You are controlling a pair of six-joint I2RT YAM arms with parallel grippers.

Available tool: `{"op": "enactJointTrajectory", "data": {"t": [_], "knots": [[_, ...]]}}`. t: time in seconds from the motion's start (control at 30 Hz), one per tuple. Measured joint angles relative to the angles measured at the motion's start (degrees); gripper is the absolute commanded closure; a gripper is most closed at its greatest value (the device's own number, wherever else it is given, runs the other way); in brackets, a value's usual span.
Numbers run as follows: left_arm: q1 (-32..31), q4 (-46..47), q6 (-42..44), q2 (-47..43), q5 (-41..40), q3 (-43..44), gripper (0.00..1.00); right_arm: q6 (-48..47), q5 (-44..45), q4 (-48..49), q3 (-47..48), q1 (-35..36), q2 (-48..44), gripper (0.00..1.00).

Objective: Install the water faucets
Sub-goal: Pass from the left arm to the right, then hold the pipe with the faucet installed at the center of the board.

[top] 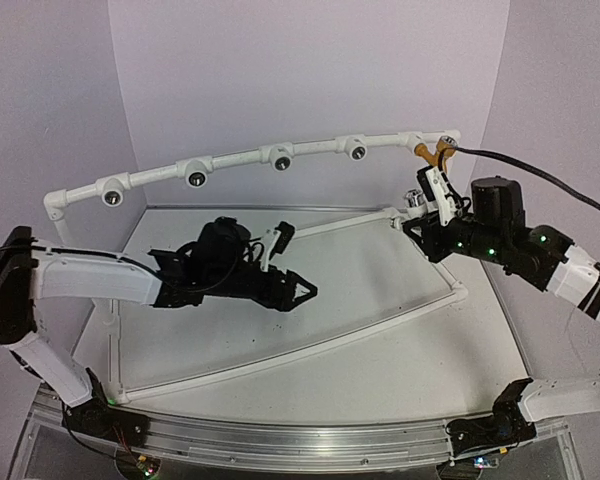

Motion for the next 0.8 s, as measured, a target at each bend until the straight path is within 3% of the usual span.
{"op": "enactJointTrajectory", "data": {"t": [0.27,0.43,0.53,0.67,0.8], "knots": [[-6.4,-9.0,12.0,24.5,-1.2,14.0,0.3,-14.8,16.4,-4.5,13.9,5.5,7.8,1.0],[-8.1,-12.5,17.5,30.9,-3.5,19.3,0.3,-21.2,28.0,-3.8,15.3,10.6,11.7,1.0],[-8.0,-13.5,20.4,32.3,-4.3,20.3,0.33,-23.0,30.2,-4.6,15.7,11.8,14.3,1.0],[-8.0,-14.1,24.7,32.9,-5.1,21.0,0.64,-26.2,30.0,-4.5,15.3,11.8,14.1,1.0],[-7.7,-13.6,27.6,33.3,-6.2,21.0,0.87,-31.8,29.1,-1.5,15.1,11.6,12.5,1.0]]}}
